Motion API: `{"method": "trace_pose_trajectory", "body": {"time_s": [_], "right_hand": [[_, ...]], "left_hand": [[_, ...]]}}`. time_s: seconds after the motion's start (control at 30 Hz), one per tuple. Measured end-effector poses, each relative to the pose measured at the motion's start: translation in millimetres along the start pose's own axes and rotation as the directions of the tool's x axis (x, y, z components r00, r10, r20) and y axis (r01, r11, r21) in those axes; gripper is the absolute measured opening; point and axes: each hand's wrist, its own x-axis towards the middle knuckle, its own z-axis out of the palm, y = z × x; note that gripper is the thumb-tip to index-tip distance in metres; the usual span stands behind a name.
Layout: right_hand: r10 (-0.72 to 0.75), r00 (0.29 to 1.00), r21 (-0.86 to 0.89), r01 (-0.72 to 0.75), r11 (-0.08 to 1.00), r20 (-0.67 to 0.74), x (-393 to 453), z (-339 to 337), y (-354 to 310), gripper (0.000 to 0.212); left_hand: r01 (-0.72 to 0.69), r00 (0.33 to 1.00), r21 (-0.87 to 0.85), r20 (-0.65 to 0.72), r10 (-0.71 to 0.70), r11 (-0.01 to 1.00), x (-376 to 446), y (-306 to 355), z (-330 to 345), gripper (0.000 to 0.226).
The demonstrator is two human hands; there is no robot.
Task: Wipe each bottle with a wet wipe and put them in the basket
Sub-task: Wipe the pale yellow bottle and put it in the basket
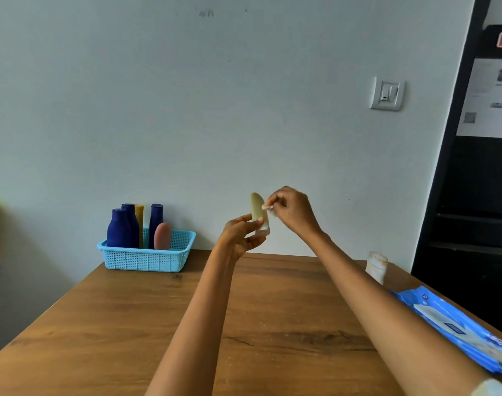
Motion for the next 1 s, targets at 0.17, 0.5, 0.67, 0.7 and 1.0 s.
{"method": "trace_pose_trajectory", "body": {"time_s": [0.17, 0.5, 0.67, 0.7, 1.0], "right_hand": [[0.062, 0.982, -0.035, -0.057, 0.998, 0.179, -1, 8, -7, 0.031], [-0.017, 0.951, -0.131, 0.06, 0.99, 0.308, -7, 15, -21, 0.024], [-0.1, 0.978, -0.312, 0.154, 0.937, 0.184, 6, 25, -25, 0.018], [-0.087, 0.986, -0.31, 0.127, 0.942, 0.141, 11, 27, -24, 0.017], [0.176, 0.983, -0.187, -0.184, 0.965, -0.058, 48, 34, 9, 0.018]], "left_hand": [[-0.016, 0.999, 0.023, -0.043, 0.017, 1.0, 3, 2, -5, 0.037], [-0.052, 0.997, 0.06, -0.059, 0.055, 0.997, 3, 0, -10, 0.042], [-0.028, 0.998, 0.101, -0.055, 0.034, 0.994, 1, 7, 1, 0.037], [-0.017, 0.998, 0.099, -0.053, 0.022, 0.995, -1, 8, 2, 0.035], [0.097, 0.995, 0.121, -0.006, -0.096, 0.988, -4, 0, -1, 0.02]]}}
